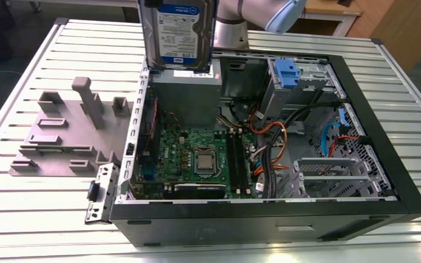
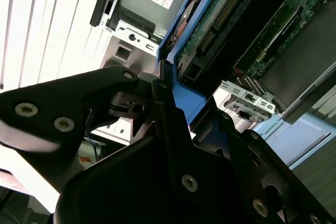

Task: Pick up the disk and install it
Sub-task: 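Pick up the disk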

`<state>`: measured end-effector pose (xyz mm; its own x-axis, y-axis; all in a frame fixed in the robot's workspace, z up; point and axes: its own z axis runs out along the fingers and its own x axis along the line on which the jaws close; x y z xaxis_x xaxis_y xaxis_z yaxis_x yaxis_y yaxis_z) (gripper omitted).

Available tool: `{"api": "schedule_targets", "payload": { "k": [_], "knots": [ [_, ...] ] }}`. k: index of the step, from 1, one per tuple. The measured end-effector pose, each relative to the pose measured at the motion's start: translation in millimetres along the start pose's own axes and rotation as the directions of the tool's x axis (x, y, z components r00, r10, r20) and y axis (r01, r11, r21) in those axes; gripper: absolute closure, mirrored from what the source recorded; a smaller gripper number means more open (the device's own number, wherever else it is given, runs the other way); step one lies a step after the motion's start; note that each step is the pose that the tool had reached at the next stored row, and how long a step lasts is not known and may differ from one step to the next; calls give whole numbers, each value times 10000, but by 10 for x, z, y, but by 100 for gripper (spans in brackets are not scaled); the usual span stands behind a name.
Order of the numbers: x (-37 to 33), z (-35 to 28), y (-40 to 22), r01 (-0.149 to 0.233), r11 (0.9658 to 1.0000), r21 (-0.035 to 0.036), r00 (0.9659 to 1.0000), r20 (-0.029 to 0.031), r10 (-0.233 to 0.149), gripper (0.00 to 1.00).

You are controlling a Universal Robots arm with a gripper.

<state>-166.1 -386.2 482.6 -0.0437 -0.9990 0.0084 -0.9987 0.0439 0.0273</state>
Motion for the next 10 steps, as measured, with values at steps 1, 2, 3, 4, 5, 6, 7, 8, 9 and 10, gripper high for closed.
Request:
{"api": "schedule_targets", "payload": {
  "k": [1,2,3,4,5,6,7,8,9,10],
  "knots": [
    [0,-1,-26,-1,10000,-1,10000,-1,1,64],
    [3,0,-44,-1,10000,-1,10000,-1,1,64],
    [11,0,-56,-1,10000,-1,10000,0,1,64],
    [25,2,-65,-2,10000,0,10000,0,2,64],
    [46,3,-73,-2,10000,-1,10000,-1,2,64],
    [65,5,-77,-3,10000,-1,10000,-1,3,64],
    [86,7,-80,-3,10000,0,10000,0,3,64],
    [108,8,-82,-3,10000,-2,10000,-2,3,64],
    [127,11,-84,-3,10000,-1,10000,-1,3,64],
    [140,13,-86,-3,10000,-1,10000,-1,3,64]
  ]
}}
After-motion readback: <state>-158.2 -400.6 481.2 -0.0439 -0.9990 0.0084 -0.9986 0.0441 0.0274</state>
